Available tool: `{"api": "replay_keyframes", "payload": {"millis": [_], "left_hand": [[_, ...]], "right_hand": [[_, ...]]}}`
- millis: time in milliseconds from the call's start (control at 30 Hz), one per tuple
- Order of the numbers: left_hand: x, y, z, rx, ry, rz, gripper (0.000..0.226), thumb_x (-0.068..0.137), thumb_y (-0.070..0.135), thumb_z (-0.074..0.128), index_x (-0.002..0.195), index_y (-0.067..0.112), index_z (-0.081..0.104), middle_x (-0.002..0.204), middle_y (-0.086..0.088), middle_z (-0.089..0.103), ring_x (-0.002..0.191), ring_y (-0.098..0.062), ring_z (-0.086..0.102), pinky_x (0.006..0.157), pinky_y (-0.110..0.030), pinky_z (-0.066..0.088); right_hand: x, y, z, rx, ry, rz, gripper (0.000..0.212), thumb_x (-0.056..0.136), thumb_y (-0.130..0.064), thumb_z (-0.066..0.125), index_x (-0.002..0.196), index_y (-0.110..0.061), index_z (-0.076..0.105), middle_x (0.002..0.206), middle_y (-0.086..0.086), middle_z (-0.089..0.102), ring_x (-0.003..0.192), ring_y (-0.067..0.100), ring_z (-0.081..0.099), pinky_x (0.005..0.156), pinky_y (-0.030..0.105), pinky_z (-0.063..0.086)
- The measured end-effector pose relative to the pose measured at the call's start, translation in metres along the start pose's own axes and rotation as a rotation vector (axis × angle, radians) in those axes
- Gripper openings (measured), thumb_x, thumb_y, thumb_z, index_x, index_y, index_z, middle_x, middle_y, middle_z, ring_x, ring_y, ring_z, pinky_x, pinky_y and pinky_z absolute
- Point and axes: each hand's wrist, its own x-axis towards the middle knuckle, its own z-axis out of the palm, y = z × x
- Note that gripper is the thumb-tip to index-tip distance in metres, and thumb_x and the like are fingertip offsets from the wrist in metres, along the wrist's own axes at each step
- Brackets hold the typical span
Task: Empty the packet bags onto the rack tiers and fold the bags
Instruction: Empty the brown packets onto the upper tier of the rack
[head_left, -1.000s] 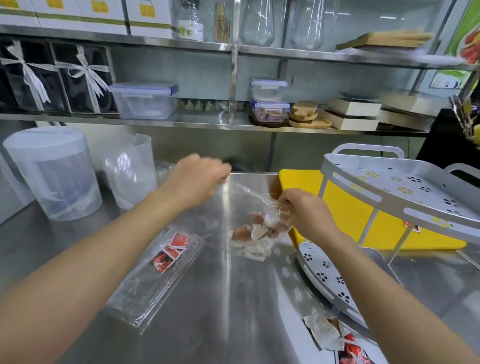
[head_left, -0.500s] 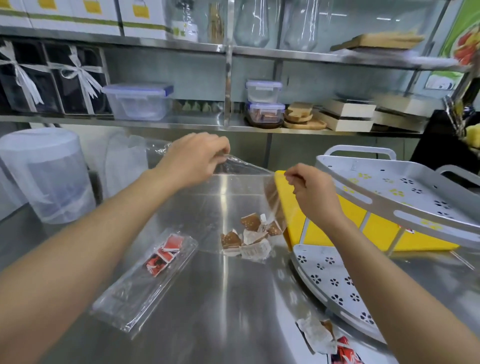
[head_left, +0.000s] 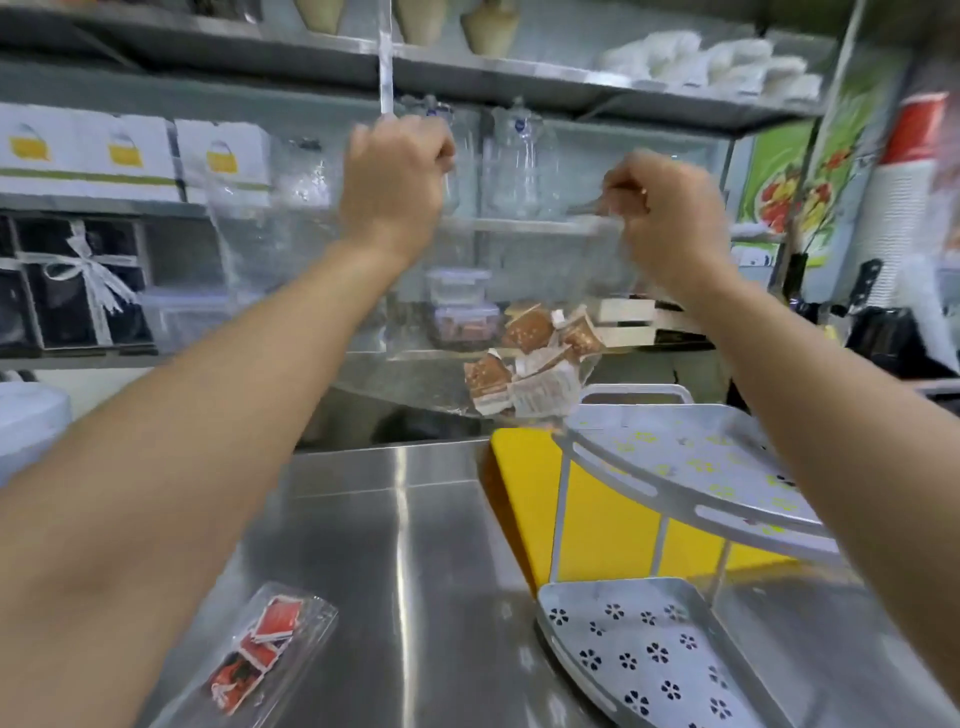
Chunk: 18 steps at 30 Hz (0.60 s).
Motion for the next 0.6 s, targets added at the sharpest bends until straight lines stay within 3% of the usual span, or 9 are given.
{"api": "replay_keyframes", "payload": {"millis": [133, 267, 367, 467, 533, 600], "left_hand": [[0.025, 0.036, 0.023, -0.108, 0.058, -0.053, 0.019, 0.091, 0.012, 0.044, 0.096, 0.005, 0.062, 0.101, -0.014, 0.067, 0.099, -0.031, 0.055, 0.087, -0.036, 0.033], [0.017, 0.075, 0.048, -0.209, -0.022, -0.026, 0.019, 0.092, 0.013, 0.046, 0.096, 0.006, 0.062, 0.1, -0.014, 0.067, 0.099, -0.03, 0.054, 0.086, -0.036, 0.032], [-0.007, 0.093, 0.067, -0.115, -0.253, -0.035, 0.017, 0.09, 0.014, 0.048, 0.098, 0.013, 0.063, 0.105, -0.011, 0.067, 0.105, -0.028, 0.051, 0.089, -0.036, 0.028], [-0.02, 0.109, 0.082, -0.048, -0.58, -0.07, 0.031, 0.084, 0.017, 0.052, 0.114, 0.023, 0.053, 0.126, -0.009, 0.055, 0.122, -0.026, 0.038, 0.098, -0.039, 0.023], [-0.018, 0.127, 0.084, -0.092, -0.653, 0.004, 0.053, 0.077, 0.022, 0.057, 0.128, 0.027, 0.04, 0.136, -0.007, 0.042, 0.129, -0.025, 0.027, 0.102, -0.04, 0.019], [-0.011, 0.148, 0.078, -0.218, -0.624, 0.126, 0.066, 0.074, 0.03, 0.062, 0.133, 0.031, 0.033, 0.14, -0.003, 0.034, 0.133, -0.021, 0.02, 0.107, -0.041, 0.011]], "right_hand": [[0.027, 0.017, -0.043, -0.189, 0.038, 0.024, 0.025, 0.089, -0.007, 0.042, 0.104, -0.011, 0.061, 0.108, 0.016, 0.066, 0.097, 0.036, 0.059, 0.083, 0.046, 0.049], [0.01, 0.049, -0.071, -0.32, 0.04, 0.027, 0.024, 0.088, -0.003, 0.043, 0.102, -0.009, 0.062, 0.105, 0.015, 0.067, 0.095, 0.034, 0.059, 0.078, 0.042, 0.049], [-0.02, 0.071, -0.07, -0.302, -0.159, 0.067, 0.022, 0.088, -0.004, 0.046, 0.099, -0.009, 0.064, 0.103, 0.015, 0.068, 0.093, 0.034, 0.06, 0.078, 0.043, 0.05], [-0.044, 0.086, -0.074, -0.23, -0.289, 0.094, 0.019, 0.086, -0.003, 0.05, 0.096, -0.005, 0.066, 0.097, 0.013, 0.07, 0.09, 0.03, 0.061, 0.081, 0.047, 0.051], [-0.048, 0.091, -0.082, -0.166, -0.301, 0.143, 0.019, 0.086, -0.003, 0.052, 0.096, -0.005, 0.067, 0.096, 0.01, 0.07, 0.09, 0.027, 0.062, 0.084, 0.048, 0.051], [-0.047, 0.091, -0.088, -0.106, -0.286, 0.161, 0.016, 0.086, -0.004, 0.054, 0.097, -0.007, 0.067, 0.092, 0.006, 0.068, 0.089, 0.024, 0.063, 0.085, 0.044, 0.051]]}}
